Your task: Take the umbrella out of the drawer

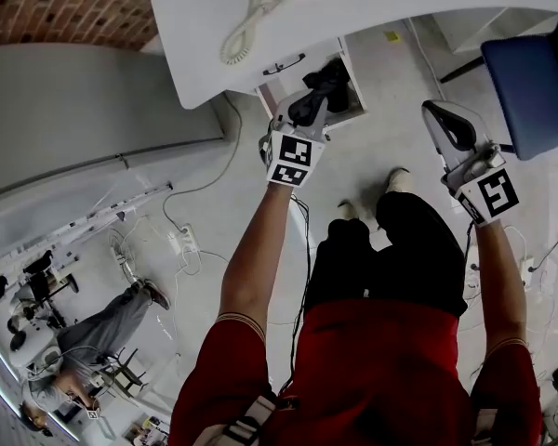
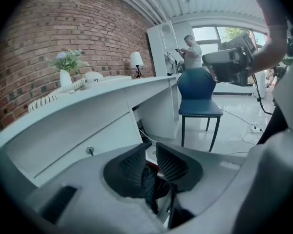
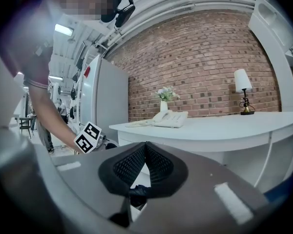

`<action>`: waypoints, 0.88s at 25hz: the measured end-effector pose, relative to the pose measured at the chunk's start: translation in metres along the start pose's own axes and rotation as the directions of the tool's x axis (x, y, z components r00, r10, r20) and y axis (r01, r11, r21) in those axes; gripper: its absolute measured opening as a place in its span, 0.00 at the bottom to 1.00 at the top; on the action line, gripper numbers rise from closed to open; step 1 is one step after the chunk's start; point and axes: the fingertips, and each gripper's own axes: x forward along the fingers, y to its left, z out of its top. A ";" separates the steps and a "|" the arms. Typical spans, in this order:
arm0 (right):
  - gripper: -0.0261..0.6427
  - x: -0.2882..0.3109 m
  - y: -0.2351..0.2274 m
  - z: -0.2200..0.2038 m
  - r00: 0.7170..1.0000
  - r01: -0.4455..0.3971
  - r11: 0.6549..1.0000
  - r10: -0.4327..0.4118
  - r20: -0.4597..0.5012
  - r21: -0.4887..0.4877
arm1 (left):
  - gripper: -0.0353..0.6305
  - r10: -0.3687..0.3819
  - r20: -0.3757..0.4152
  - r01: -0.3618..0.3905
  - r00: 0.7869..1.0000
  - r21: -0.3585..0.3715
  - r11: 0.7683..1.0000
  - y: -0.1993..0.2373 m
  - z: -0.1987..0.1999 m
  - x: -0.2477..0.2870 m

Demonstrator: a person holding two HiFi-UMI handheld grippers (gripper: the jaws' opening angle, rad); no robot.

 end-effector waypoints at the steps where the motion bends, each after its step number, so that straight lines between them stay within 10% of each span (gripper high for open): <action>1: 0.06 0.002 0.000 -0.008 1.000 0.001 1.000 -0.001 -0.002 -0.003 | 0.17 -0.007 -0.010 0.007 1.000 0.000 1.000 0.000 -0.009 0.007; 22: 0.06 0.048 -0.027 -0.128 0.999 0.032 0.998 -0.031 0.015 -0.056 | 0.42 -0.129 -0.207 0.139 0.970 0.034 0.990 0.005 -0.149 0.140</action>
